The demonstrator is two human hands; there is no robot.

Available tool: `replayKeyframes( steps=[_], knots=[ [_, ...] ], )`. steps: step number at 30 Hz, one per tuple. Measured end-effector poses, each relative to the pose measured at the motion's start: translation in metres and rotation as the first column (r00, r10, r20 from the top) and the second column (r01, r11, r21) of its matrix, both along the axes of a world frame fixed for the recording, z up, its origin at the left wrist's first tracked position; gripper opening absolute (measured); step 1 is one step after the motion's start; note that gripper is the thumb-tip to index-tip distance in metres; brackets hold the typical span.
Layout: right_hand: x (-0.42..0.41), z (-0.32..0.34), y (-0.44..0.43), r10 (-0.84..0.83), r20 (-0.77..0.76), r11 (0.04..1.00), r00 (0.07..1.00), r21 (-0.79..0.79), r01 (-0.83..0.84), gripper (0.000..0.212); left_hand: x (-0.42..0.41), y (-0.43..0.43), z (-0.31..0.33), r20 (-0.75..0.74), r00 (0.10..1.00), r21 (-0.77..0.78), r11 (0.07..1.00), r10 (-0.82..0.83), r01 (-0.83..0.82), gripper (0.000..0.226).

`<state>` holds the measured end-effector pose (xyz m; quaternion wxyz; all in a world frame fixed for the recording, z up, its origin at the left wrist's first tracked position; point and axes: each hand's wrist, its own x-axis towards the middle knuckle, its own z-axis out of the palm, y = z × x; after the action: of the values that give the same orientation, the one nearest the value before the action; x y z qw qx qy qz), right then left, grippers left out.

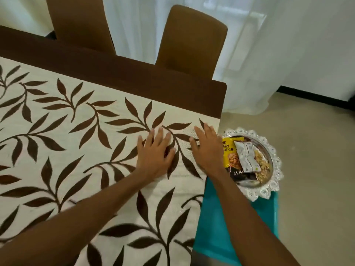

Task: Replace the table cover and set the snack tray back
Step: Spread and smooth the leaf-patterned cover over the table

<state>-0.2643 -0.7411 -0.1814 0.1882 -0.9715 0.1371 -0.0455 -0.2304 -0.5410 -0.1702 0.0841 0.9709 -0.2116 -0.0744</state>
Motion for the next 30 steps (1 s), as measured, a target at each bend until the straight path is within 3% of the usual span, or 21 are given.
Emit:
replayKeyframes(
  steps=[3, 7, 12, 15, 17, 22, 27, 30],
  knots=[
    [-0.031, 0.006, 0.011, -0.099, 0.034, 0.99, 0.994, 0.104, 0.095, 0.058, -0.07, 0.003, -0.001, -0.016, 0.996, 0.014, 0.996, -0.088, 0.088, 0.068],
    [-0.09, 0.016, 0.052, -0.044, 0.056, 0.978, 0.997, 0.209, 0.031, 0.057, -0.16, 0.014, -0.003, -0.026, 0.979, 0.0, 0.979, -0.204, 0.204, 0.067],
    [-0.15, 0.007, 0.087, 0.02, -0.103, 0.997, 0.994, 0.083, -0.011, 0.064, -0.287, 0.062, -0.012, 0.003, 0.905, -0.065, 0.903, -0.425, 0.425, 0.063],
    [-0.177, 0.014, 0.098, 0.012, -0.154, 0.995, 0.988, 0.097, 0.003, 0.061, -0.322, 0.095, -0.006, 0.04, 0.844, -0.192, 0.825, -0.535, 0.532, 0.05],
    [-0.193, 0.016, 0.11, 0.043, -0.152, 0.993, 0.987, 0.115, -0.025, 0.062, -0.322, 0.108, 0.0, 0.096, 0.854, -0.298, 0.804, -0.512, 0.515, 0.042],
    [-0.225, 0.001, 0.134, 0.1, -0.158, 0.993, 0.982, 0.076, -0.089, 0.068, -0.279, 0.119, 0.002, 0.134, 0.963, -0.44, 0.856, -0.234, 0.269, 0.036],
    [-0.231, 0.002, 0.137, 0.104, -0.145, 0.994, 0.984, 0.057, -0.097, 0.066, -0.267, 0.111, -0.002, -0.049, 0.993, -0.141, 0.985, -0.11, 0.102, 0.067],
    [-0.238, 0.005, 0.128, 0.134, -0.157, 0.99, 0.978, 0.074, -0.123, 0.067, -0.285, 0.097, -0.006, -0.016, 0.996, -0.08, 0.993, -0.083, 0.082, 0.069]
  ],
)
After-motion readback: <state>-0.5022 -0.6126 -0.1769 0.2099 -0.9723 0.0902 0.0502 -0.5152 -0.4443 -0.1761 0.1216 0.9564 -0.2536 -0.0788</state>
